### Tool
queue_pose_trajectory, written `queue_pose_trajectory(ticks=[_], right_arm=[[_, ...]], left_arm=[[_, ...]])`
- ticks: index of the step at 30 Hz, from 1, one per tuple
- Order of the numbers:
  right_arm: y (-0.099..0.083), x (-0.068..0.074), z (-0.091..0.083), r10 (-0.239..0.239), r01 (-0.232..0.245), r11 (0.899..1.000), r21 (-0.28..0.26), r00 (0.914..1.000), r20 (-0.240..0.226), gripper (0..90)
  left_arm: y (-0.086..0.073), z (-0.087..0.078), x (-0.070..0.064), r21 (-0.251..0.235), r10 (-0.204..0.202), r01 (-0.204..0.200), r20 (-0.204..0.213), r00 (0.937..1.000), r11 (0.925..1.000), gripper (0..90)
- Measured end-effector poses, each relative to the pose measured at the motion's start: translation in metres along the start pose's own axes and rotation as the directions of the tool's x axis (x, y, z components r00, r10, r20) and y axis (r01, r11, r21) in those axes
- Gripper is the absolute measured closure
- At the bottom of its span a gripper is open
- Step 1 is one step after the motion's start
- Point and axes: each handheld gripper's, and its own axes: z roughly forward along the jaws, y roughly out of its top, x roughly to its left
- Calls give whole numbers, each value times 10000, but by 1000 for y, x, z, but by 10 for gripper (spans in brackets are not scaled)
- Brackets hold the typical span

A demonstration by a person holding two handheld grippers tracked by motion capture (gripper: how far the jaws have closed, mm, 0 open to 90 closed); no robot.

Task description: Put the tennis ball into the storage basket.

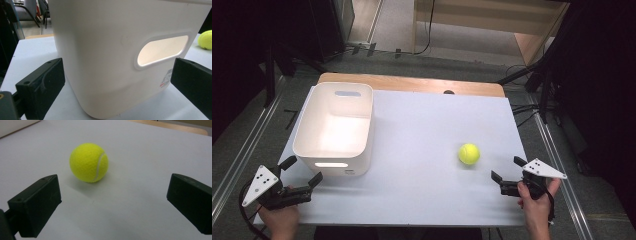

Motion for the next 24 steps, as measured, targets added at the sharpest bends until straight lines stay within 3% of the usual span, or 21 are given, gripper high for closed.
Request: queue_pose_trajectory(ticks=[3,12,24], right_arm=[[12,3,4,-228,236,9994,272,9994,-278,0],[34,10,19,-610,660,9910,1164,9971,-465,0],[55,18,33,-1147,1252,9770,1725,9909,-698,0]], left_arm=[[0,0,0,-3,-15,15,0,10000,10000,0],[0,0,0,-4,-27,27,-35,10000,10000,0],[0,-1,1,-61,-79,79,28,10000,9999,0]])
